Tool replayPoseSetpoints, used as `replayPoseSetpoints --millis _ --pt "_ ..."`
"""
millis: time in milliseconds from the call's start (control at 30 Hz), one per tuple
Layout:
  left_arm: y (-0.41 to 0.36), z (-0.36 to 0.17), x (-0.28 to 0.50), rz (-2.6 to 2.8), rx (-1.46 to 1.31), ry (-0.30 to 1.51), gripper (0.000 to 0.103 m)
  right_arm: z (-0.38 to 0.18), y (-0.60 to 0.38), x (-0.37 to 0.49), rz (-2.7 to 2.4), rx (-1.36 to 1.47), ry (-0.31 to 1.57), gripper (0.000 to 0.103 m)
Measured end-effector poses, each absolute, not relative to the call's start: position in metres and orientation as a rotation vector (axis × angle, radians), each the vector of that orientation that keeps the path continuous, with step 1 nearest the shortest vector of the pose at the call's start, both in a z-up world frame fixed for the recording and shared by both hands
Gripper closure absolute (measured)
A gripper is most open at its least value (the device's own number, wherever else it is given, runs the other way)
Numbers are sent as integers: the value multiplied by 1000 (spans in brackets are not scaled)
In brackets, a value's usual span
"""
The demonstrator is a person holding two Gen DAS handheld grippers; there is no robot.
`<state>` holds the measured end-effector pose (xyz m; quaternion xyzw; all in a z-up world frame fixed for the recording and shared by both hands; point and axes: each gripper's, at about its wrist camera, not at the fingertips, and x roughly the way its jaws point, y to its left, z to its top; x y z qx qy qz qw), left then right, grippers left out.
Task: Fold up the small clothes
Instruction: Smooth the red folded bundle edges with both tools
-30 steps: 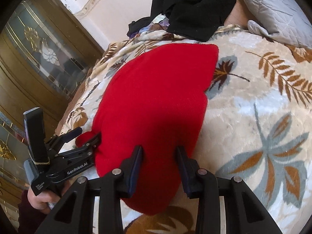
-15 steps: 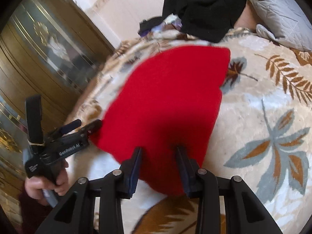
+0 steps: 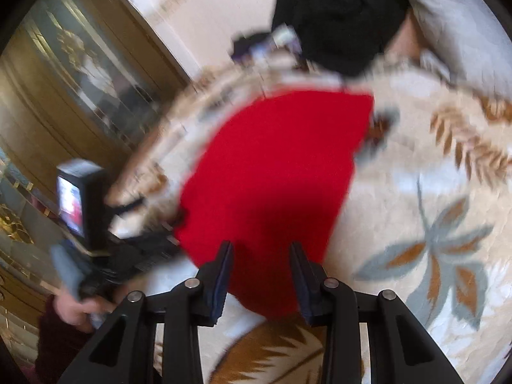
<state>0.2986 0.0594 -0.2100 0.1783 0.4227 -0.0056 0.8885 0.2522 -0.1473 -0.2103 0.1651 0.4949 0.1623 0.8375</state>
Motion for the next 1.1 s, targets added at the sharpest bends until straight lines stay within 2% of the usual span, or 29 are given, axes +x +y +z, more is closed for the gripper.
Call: replayPoseSetpoints --millis 833,933,1100 --pt "60 -212 300 -16 354 870 19 -212 -150 256 382 356 1043 58" --pt "66 -198 300 -20 317 890 19 -208 -157 257 393 411 1061 56" --pt "77 -152 303 -12 238 770 19 -180 -179 267 411 471 955 56"
